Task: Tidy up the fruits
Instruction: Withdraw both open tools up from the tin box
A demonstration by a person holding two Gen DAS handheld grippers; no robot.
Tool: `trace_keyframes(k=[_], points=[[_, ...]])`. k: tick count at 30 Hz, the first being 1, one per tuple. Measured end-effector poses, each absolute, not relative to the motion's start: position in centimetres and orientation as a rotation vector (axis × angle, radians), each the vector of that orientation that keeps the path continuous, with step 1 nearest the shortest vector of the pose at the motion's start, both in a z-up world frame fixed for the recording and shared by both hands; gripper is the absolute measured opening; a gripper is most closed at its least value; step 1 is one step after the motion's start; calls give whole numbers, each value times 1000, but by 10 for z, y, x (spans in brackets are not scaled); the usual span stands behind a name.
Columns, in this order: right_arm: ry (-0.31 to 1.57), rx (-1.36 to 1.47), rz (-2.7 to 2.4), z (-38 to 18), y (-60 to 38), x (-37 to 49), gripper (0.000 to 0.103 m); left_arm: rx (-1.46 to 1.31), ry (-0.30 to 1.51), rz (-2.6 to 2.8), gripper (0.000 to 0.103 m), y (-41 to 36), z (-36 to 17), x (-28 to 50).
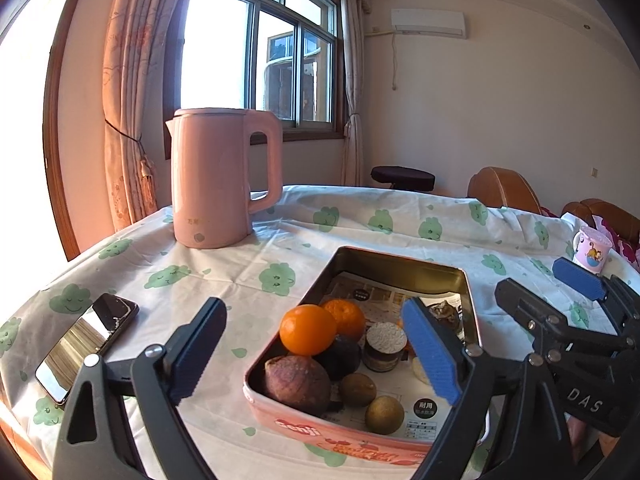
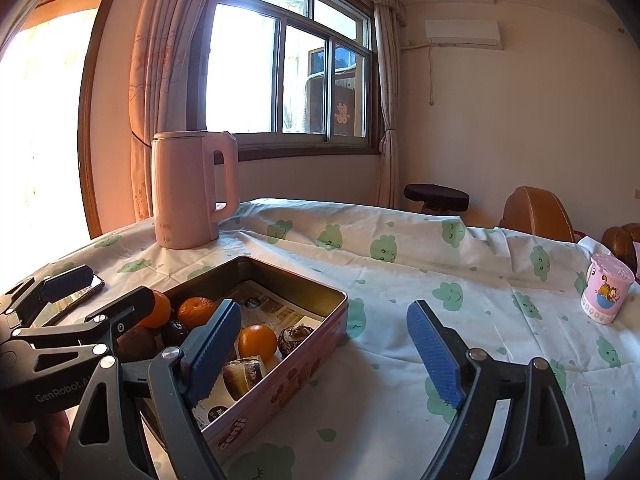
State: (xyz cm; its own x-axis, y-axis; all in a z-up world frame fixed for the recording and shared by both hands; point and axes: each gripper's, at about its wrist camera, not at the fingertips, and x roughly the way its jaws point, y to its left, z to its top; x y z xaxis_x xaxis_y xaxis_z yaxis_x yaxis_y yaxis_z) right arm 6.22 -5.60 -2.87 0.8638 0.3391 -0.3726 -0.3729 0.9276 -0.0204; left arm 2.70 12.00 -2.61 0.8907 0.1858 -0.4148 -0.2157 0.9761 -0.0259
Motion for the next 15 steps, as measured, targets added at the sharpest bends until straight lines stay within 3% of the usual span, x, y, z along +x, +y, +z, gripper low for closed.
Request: trace_keyframes(k=[15], points=[[370, -75, 360, -28, -59, 62, 87, -64, 395, 229, 103, 120, -24, 22]])
